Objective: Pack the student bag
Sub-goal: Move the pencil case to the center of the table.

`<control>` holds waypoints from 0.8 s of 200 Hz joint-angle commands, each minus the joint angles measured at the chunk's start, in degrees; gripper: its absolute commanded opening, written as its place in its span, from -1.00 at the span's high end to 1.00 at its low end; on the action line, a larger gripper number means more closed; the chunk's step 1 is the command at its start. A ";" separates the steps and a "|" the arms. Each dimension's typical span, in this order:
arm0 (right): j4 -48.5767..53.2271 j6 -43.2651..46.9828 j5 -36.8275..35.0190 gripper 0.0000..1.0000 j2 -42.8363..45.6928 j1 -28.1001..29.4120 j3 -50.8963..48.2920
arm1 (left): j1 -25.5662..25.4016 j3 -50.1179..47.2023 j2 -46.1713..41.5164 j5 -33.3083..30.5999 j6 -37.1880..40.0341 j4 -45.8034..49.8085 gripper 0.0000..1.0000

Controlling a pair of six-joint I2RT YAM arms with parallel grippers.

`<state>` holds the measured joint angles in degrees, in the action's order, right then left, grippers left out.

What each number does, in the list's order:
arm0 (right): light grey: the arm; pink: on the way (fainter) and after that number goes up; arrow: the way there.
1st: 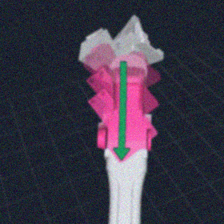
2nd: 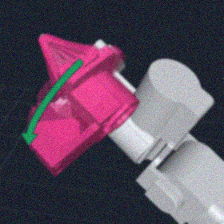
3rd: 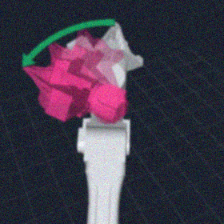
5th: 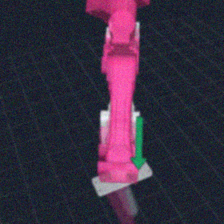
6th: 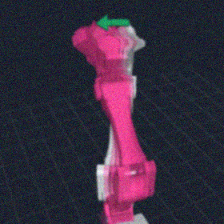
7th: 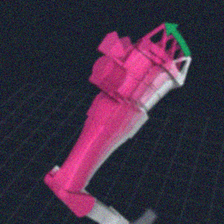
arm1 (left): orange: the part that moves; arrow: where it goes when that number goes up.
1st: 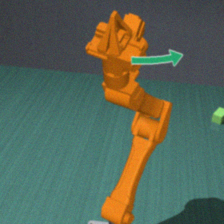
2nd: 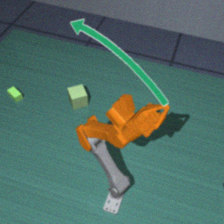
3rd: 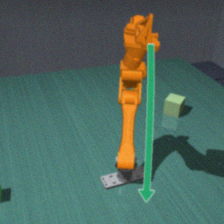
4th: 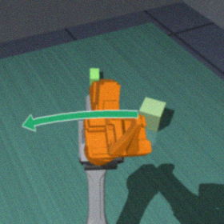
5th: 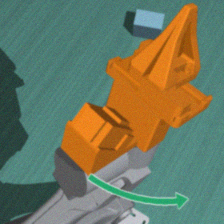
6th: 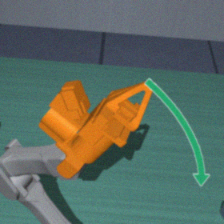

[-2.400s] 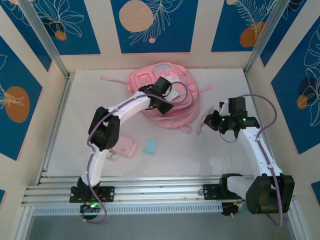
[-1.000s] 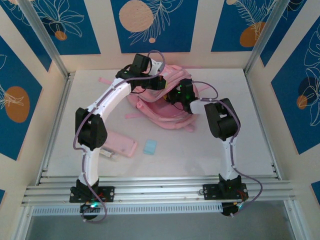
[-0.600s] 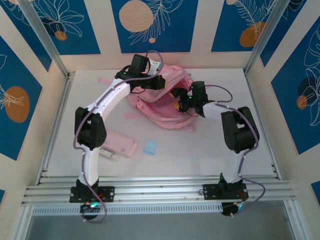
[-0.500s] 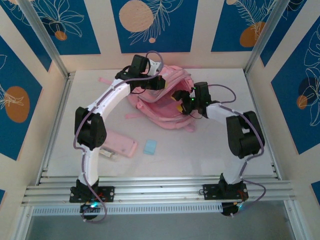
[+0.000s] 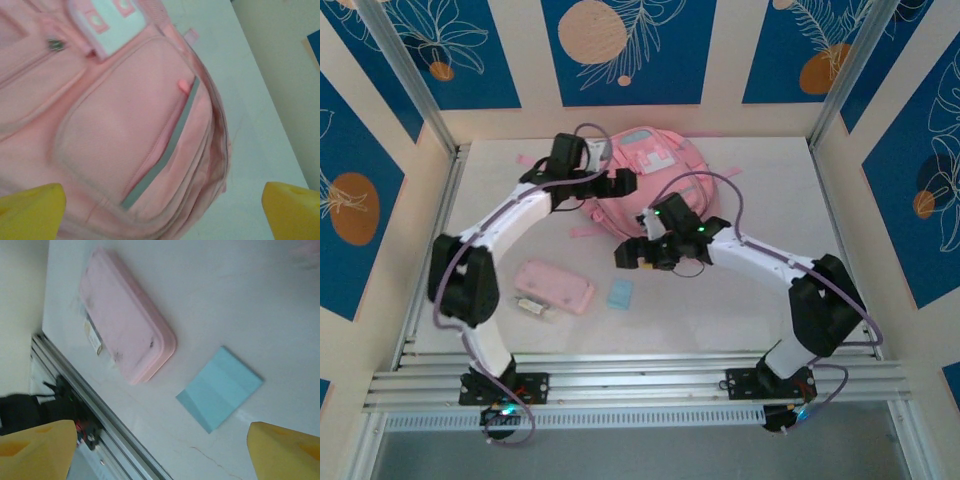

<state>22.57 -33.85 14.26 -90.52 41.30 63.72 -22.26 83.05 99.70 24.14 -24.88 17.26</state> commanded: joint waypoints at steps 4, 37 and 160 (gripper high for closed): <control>2.47 7.55 -2.99 -0.77 -5.12 5.83 5.55 | 3.98 -9.16 -9.98 -3.57 -3.08 -4.35 -1.00; 5.05 12.75 -7.89 -0.99 -13.79 12.27 13.64 | 10.89 -20.49 -17.83 -4.09 -5.88 -3.45 -1.00; 14.68 30.02 -24.59 -0.99 -37.53 22.17 39.62 | 26.46 -34.77 -21.71 2.66 -15.03 -10.53 -1.00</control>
<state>34.13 -9.28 -6.72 -124.86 61.87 99.77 2.92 48.36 79.13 25.52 -39.07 8.88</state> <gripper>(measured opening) 0.993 0.999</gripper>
